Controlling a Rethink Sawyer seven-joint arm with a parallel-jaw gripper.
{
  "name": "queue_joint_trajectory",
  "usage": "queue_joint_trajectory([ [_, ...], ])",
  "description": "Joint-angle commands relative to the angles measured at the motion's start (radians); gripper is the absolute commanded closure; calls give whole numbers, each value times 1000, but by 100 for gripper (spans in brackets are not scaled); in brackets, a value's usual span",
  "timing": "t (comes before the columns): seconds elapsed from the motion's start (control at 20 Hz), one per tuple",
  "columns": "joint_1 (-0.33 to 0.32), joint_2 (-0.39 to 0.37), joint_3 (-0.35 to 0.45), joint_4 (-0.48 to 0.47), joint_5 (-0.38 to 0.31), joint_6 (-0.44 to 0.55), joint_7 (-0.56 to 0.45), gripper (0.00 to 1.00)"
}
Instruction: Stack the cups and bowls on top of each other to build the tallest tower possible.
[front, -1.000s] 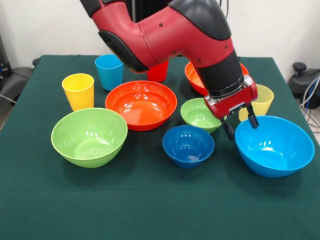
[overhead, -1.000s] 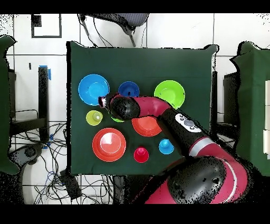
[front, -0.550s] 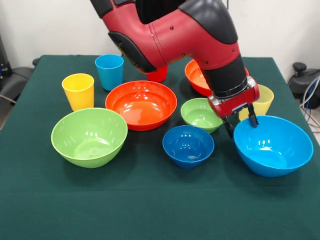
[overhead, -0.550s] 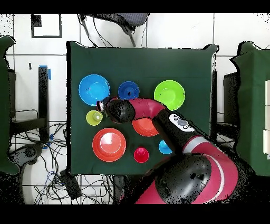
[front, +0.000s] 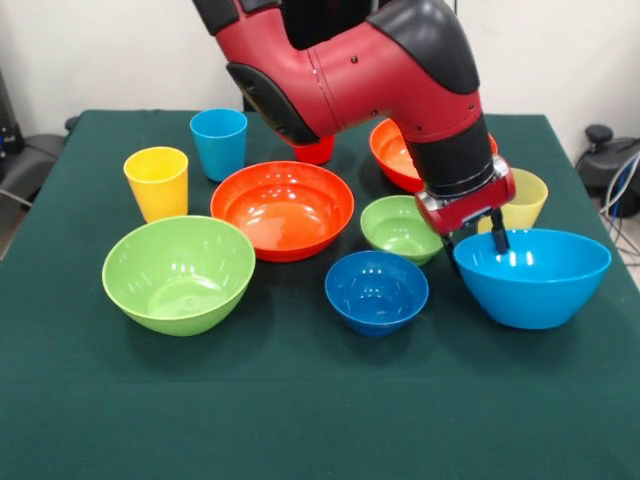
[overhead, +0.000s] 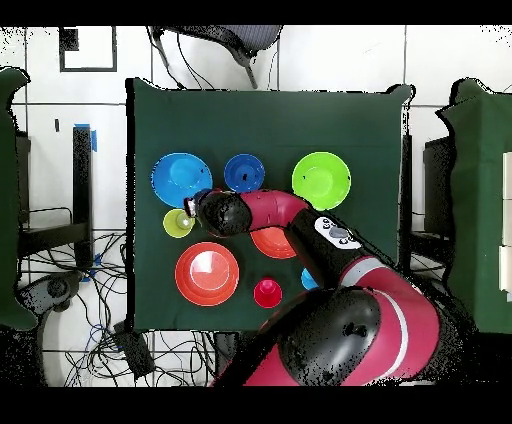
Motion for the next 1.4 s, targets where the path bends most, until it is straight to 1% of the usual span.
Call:
queue_joint_trajectory([
  [0.05,26,2,-82,-82,-53,53,16,0],
  [0.5,31,0,-87,-83,-53,38,20,0],
  [0.7,34,-1,-91,-86,-49,46,18,0],
  [0.75,34,-1,-90,-87,-48,48,16,100],
  [1.4,36,-3,-91,-86,-56,49,5,100],
])
